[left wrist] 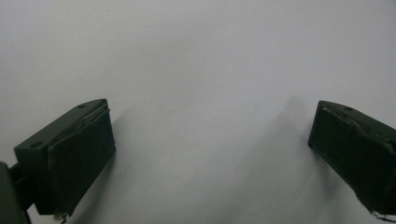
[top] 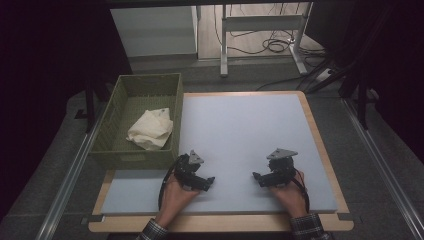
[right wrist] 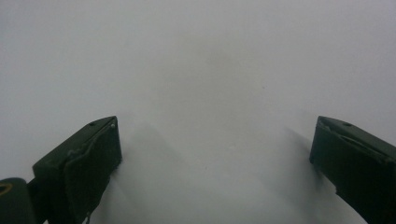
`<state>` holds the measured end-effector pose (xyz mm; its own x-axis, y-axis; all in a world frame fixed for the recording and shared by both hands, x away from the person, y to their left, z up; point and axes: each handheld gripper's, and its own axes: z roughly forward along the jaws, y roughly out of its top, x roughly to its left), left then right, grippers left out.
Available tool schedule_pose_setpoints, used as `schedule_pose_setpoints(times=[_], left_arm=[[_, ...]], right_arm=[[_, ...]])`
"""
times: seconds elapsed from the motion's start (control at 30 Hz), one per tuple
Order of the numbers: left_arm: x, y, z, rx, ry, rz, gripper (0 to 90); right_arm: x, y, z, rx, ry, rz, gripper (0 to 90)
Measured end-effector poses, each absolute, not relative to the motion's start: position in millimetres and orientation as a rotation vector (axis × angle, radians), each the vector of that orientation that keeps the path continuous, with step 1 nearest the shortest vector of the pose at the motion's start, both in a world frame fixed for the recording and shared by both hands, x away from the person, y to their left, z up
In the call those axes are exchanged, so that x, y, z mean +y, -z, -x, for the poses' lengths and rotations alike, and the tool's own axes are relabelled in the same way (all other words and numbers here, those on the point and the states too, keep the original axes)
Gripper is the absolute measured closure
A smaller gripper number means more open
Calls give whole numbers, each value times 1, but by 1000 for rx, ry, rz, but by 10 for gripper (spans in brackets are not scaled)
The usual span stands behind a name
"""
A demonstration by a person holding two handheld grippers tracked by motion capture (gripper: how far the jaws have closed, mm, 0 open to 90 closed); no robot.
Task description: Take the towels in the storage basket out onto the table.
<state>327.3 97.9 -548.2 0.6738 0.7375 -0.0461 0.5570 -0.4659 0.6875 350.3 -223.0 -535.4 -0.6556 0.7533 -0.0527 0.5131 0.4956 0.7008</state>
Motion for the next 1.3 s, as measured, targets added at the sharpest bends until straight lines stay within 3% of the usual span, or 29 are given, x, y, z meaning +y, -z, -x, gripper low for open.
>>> schedule_pose_setpoints(times=[0.8, 1.3], left_arm=[[98, 547, -326, 976, -352, -2200, 16], [88, 534, -332, 919, -297, -2228, 54]], right_arm=[[-223, 535, -350, 2392, -946, -1054, 23], [-223, 535, -350, 2392, -945, -1050, 23]])
